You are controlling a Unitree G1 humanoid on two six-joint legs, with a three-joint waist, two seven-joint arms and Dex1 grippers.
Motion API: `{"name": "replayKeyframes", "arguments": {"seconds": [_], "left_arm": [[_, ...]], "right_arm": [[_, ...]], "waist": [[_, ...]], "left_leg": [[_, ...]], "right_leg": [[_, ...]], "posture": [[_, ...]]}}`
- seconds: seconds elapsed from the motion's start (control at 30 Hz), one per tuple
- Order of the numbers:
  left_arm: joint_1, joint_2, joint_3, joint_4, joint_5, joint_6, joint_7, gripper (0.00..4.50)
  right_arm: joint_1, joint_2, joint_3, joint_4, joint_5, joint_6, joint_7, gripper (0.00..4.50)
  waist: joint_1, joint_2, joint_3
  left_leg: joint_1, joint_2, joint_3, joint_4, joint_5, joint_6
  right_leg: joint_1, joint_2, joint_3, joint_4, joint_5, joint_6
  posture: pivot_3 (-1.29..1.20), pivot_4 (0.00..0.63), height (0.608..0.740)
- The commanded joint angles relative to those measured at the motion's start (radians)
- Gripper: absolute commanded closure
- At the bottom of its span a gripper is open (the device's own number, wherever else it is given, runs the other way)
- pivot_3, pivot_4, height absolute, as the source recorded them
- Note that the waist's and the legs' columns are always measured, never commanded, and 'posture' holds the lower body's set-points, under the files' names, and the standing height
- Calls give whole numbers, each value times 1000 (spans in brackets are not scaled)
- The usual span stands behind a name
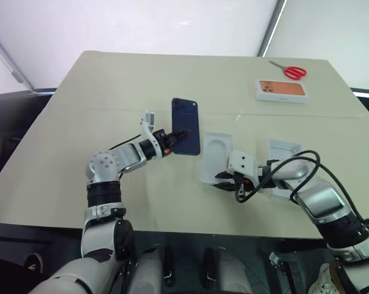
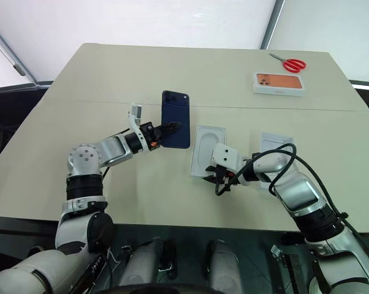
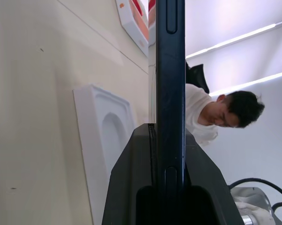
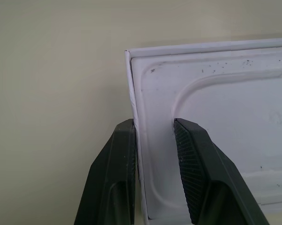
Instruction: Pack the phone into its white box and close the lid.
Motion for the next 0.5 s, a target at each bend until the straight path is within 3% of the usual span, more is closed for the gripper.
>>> {"name": "replayKeyframes", "arguments": {"seconds": [0.03, 0.17, 0.27, 0.4, 0.5], "left_arm": [[2, -8, 2, -43, -33, -6, -3, 4500], [5, 4, 1, -42, -33, -3, -6, 4500], [4, 7, -1, -38, -32, -5, -6, 4500], [12, -1, -8, -47, -35, -5, -6, 4500], [7, -13, 6, -37, -51, 8, 3, 4500]], "right_arm": [[-11, 2, 5, 5, 11, 17, 3, 3212], [-8, -11, 0, 9, 10, 1, 13, 3212], [-16, -11, -13, 16, 23, 10, 20, 2350], [-21, -21, -28, 8, 35, -4, 28, 353], [-31, -22, -81, -7, 98, 21, 44, 353]], "waist": [[0, 0, 0], [0, 0, 0], [2, 0, 1], [2, -1, 2], [2, -1, 3]], "left_leg": [[0, 0, 0, 0, 0, 0], [0, 0, 0, 0, 0, 0], [0, 0, 0, 0, 0, 0], [-1, 0, 0, 0, 0, 0], [-1, 0, 0, 0, 0, 0]], "right_leg": [[0, 0, 0, 0, 0, 0], [0, 0, 0, 0, 0, 0], [0, 0, 0, 0, 0, 0], [-1, 0, 0, 0, 0, 0], [-1, 0, 0, 0, 0, 0]], "posture": [[0, 150, 738], [0, 150, 738], [0, 150, 738], [0, 150, 738], [0, 150, 738]]}}
